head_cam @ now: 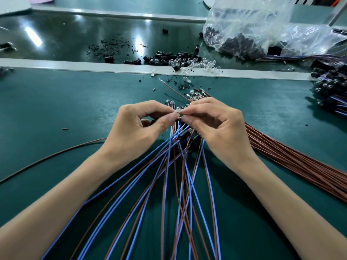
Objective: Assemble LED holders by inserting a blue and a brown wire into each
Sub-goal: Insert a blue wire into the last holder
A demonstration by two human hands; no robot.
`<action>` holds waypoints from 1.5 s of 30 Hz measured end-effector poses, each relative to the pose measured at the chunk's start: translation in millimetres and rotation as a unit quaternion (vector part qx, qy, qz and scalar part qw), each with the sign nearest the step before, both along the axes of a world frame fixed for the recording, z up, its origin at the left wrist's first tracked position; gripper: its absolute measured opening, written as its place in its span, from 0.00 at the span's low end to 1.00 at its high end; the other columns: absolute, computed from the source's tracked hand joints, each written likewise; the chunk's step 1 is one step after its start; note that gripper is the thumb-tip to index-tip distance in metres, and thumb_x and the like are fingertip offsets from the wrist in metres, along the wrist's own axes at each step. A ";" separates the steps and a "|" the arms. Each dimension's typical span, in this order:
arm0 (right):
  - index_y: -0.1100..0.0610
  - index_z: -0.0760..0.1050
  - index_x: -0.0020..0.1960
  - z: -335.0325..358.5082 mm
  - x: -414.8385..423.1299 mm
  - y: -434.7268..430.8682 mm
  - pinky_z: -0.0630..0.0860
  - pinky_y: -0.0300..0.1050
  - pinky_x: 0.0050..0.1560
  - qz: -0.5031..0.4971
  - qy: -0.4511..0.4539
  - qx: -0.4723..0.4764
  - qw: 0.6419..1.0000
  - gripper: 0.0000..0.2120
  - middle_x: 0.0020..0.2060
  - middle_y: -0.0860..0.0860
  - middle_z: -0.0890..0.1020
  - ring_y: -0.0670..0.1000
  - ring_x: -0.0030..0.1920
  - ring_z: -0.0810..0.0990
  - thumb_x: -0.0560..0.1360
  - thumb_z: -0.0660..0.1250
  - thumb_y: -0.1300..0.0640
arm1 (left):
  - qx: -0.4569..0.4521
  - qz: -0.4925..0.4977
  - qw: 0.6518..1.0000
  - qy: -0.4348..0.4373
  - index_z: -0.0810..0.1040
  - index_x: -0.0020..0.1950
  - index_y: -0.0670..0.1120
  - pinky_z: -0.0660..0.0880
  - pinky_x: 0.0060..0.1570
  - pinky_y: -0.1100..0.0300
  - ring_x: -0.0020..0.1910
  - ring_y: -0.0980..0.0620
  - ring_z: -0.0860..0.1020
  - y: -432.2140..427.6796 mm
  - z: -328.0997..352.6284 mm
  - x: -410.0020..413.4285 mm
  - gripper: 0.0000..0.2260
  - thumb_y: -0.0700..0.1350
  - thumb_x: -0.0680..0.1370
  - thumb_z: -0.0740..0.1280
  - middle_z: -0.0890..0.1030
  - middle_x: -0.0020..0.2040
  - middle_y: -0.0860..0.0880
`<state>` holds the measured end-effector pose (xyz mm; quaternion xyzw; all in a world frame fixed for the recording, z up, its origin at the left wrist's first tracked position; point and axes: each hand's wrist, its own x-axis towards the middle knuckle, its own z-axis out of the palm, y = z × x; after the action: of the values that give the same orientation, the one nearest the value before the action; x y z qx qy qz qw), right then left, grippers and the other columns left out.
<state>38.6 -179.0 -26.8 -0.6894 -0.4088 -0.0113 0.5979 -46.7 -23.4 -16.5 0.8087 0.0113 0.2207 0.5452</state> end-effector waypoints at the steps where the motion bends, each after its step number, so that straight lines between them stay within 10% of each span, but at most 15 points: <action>1: 0.56 0.81 0.48 -0.6 -0.3 0.5 0.79 0.43 0.48 0.002 0.003 0.002 1.000 0.09 0.44 0.53 0.83 0.50 0.45 0.82 0.71 0.71 0.67 | -0.002 0.003 1.000 -0.004 0.81 0.45 0.53 0.77 0.37 0.54 0.37 0.58 0.79 -0.3 -0.4 0.0 0.04 0.50 0.72 0.70 0.83 0.38 0.54; 9: 0.56 0.80 0.46 -0.6 -4.9 2.6 0.78 0.41 0.47 0.001 0.030 0.025 0.999 0.07 0.40 0.49 0.83 0.48 0.42 0.83 0.70 0.73 0.63 | -0.008 0.008 0.999 -0.035 0.81 0.46 0.50 0.78 0.41 0.62 0.41 0.57 0.81 -3.0 1.9 0.4 0.04 0.46 0.72 0.70 0.83 0.39 0.56; 18: 0.63 0.82 0.49 0.6 -9.9 3.2 0.79 0.44 0.51 -0.079 -0.139 0.030 0.987 0.09 0.44 0.53 0.84 0.50 0.45 0.83 0.69 0.75 0.65 | -0.163 -0.001 0.986 0.045 0.83 0.38 0.49 0.75 0.36 0.68 0.35 0.59 0.79 -5.1 8.5 -0.2 0.05 0.48 0.69 0.69 0.82 0.32 0.53; 35: 0.60 0.79 0.54 -0.3 -14.3 6.5 0.77 0.33 0.49 -0.073 -0.039 0.051 0.995 0.14 0.44 0.47 0.83 0.40 0.43 0.84 0.69 0.72 0.70 | -0.216 -0.031 0.967 0.129 0.80 0.39 0.43 0.65 0.26 0.69 0.28 0.58 0.70 -8.6 13.7 -1.0 0.08 0.48 0.68 0.68 0.76 0.28 0.53; 45: 0.64 0.80 0.53 -0.3 -12.1 4.3 0.81 0.44 0.49 -0.061 -0.070 0.030 0.995 0.12 0.45 0.53 0.85 0.45 0.45 0.85 0.70 0.72 0.69 | -0.226 -0.046 0.962 0.146 0.80 0.34 0.45 0.65 0.24 0.69 0.28 0.57 0.70 -7.2 15.9 -3.1 0.08 0.49 0.63 0.71 0.77 0.29 0.51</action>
<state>26.5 -174.7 -27.1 -0.6922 -0.4060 -0.1081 0.5868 -49.8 -30.6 -0.6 0.6878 0.1024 0.0667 0.7156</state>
